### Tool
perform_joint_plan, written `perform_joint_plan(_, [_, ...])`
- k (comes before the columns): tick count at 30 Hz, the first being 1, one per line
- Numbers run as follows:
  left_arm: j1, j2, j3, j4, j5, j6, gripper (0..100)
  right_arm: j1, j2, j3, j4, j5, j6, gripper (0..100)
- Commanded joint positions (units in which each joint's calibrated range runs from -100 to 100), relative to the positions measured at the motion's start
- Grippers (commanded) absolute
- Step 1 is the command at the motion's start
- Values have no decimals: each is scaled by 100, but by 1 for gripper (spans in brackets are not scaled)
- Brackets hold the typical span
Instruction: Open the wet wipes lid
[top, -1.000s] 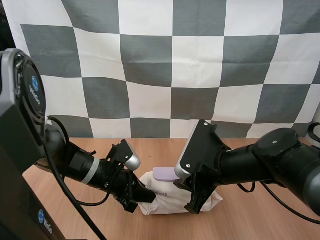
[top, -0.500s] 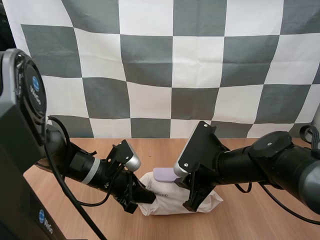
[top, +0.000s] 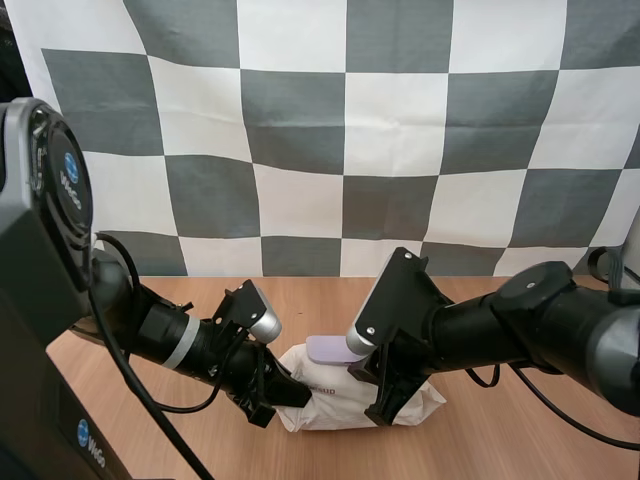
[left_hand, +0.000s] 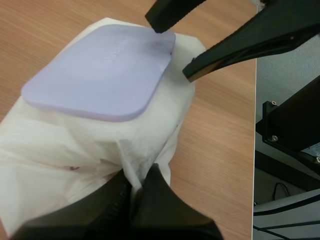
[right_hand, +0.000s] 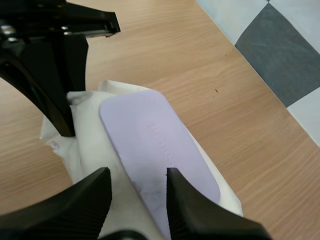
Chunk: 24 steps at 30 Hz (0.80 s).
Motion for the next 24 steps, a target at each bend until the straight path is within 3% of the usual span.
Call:
perform_joint_plan(1, [-2, -1, -4, 1, 6, 9, 0, 0, 167, 8, -3, -33, -2, 60])
perform_joint_plan(6, [-2, -1, -4, 1, 6, 9, 0, 8, 206, -9, -110, -78, -2, 60])
perform_joint_plan(9, [-2, -1, -4, 1, 6, 9, 0, 173, 206, -82, -401, -258, -2, 60])
perform_joint_plan(17, [-2, -1, -4, 52, 6, 9, 0, 668, 206, -193, -398, -829, -2, 57])
perform_joint_plan(24, [-2, -1, -4, 88, 6, 9, 0, 723, 206, -193, -648, -1119, -2, 56])
